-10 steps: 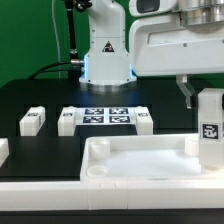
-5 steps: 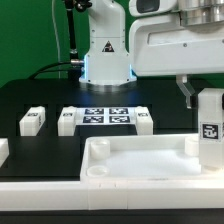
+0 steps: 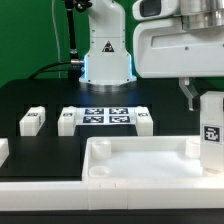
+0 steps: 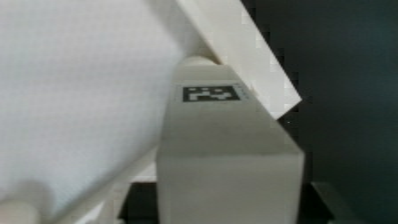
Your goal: Assemble desk
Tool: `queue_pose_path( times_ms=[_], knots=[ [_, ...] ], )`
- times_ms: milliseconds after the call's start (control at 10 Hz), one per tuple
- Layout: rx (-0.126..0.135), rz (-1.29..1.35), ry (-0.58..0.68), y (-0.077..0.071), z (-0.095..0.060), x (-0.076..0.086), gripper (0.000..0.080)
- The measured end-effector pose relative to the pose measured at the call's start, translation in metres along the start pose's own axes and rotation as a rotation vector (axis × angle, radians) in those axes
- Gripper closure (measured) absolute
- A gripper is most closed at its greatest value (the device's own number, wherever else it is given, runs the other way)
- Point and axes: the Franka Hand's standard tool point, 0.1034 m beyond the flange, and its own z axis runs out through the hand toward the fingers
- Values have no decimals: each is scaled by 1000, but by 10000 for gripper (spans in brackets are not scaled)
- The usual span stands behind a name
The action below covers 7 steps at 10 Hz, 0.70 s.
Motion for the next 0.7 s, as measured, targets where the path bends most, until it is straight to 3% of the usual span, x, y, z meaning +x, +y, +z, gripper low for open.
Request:
queue_pose_path(
  times_ms=[300, 500, 700],
  knots=[
    [22, 420, -31, 3, 2, -4, 508],
    [68, 664, -55, 4, 3, -6, 508],
    [70, 669, -59, 4, 3, -7, 502]
  ],
)
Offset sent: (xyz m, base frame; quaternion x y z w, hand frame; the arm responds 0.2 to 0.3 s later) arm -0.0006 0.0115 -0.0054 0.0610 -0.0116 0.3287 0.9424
